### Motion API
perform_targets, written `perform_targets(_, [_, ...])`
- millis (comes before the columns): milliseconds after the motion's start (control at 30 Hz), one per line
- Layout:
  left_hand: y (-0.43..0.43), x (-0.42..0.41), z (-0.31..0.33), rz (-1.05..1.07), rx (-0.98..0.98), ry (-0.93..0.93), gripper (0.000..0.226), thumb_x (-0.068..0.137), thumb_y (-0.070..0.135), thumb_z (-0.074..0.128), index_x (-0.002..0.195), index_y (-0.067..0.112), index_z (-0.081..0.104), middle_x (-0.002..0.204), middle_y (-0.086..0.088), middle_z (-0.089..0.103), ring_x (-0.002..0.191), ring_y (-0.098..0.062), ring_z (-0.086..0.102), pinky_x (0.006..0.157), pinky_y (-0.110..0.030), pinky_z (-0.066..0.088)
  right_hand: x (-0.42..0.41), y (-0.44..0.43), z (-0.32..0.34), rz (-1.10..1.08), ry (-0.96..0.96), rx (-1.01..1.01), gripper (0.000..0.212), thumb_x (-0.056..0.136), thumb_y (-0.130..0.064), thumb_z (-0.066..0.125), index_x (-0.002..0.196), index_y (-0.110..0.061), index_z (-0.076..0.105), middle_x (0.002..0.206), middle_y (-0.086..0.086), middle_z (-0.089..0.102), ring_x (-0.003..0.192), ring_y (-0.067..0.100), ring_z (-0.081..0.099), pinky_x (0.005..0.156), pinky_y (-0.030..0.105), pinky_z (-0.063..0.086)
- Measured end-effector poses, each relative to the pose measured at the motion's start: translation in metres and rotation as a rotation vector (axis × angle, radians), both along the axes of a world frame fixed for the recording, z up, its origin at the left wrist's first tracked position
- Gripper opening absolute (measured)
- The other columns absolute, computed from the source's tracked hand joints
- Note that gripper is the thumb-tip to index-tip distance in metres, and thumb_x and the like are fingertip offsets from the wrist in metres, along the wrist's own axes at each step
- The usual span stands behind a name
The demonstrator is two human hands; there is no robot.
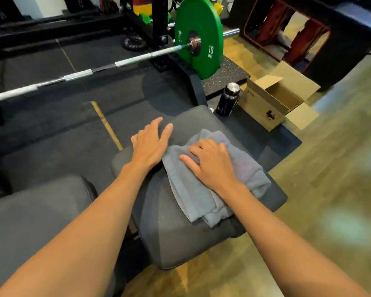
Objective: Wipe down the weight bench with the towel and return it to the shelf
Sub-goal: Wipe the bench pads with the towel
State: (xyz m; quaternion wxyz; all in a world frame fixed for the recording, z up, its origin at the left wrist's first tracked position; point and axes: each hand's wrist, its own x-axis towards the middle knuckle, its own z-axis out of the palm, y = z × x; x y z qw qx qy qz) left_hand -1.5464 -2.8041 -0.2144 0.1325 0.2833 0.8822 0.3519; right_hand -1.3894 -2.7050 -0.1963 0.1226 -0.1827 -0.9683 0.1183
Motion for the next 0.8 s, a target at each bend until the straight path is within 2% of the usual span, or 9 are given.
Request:
perform_targets(100, [0.003,0.006,0.001,-0.023,-0.101,0.104,0.059,0.096,0.058,0.027,0.143,0.024,0.037,0.143,-0.010,0.047,0.127,-0.035,0.041,0.103,-0.047,0.023,0.069,-0.001,0.001,-0.010,0.027,-0.022,0.032,0.092,-0.053,0.047,0.082,-0.028,0.065,0.084,-0.010,0.059,0.082,0.013,0.051,0.071,0.033,0.031])
perform_targets(200, [0.001,0.007,0.000,-0.033,-0.123,0.143,0.062,0.096,0.059,0.026,0.145,0.023,0.035,0.143,-0.009,0.046,0.125,-0.034,0.040,0.103,-0.046,0.022,0.092,0.002,0.000,-0.030,0.087,-0.050,0.033,0.089,-0.052,0.050,0.078,-0.027,0.067,0.081,-0.013,0.061,0.080,0.010,0.052,0.071,0.031,0.033])
perform_targets(333, [-0.001,0.006,-0.008,-0.039,-0.063,0.180,0.065,0.093,0.063,0.021,0.143,0.025,0.038,0.141,-0.005,0.047,0.124,-0.029,0.041,0.103,-0.042,0.021,0.040,0.013,-0.002,-0.088,0.078,-0.041,0.036,0.091,-0.048,0.051,0.077,-0.021,0.070,0.079,-0.006,0.065,0.078,0.021,0.058,0.072,0.045,0.043])
perform_targets(467, [0.003,-0.003,-0.016,0.020,0.083,0.061,0.071,0.085,0.069,0.014,0.140,0.032,0.038,0.135,0.000,0.053,0.120,-0.022,0.040,0.098,-0.034,0.018,-0.059,0.045,-0.002,-0.082,0.086,-0.030,0.033,0.093,-0.045,0.051,0.079,-0.020,0.069,0.081,0.000,0.065,0.083,0.025,0.058,0.074,0.043,0.041])
perform_targets(600, [0.004,-0.003,-0.021,0.038,0.125,0.083,0.072,0.087,0.070,0.016,0.145,0.030,0.029,0.132,0.001,0.055,0.113,-0.021,0.043,0.089,-0.028,0.016,-0.135,0.073,-0.005,-0.014,0.079,-0.011,0.038,0.094,-0.048,0.046,0.078,-0.019,0.066,0.080,0.001,0.061,0.084,0.024,0.057,0.074,0.044,0.044])
perform_targets(700, [0.003,-0.003,-0.016,0.060,0.092,0.075,0.073,0.088,0.068,0.019,0.147,0.025,0.029,0.126,-0.001,0.058,0.113,-0.025,0.046,0.093,-0.032,0.021,-0.149,0.082,-0.003,0.060,0.029,0.013,0.040,0.094,-0.051,0.045,0.083,-0.019,0.066,0.086,0.003,0.063,0.088,0.026,0.057,0.075,0.042,0.042])
perform_targets(800, [0.004,0.001,-0.005,0.120,0.115,-0.032,0.067,0.091,0.066,0.023,0.143,0.025,0.038,0.130,0.000,0.059,0.120,-0.025,0.044,0.101,-0.036,0.021,-0.107,0.083,-0.001,0.068,0.040,0.005,0.038,0.094,-0.053,0.044,0.085,-0.023,0.064,0.092,-0.004,0.063,0.094,0.021,0.055,0.075,0.040,0.037])
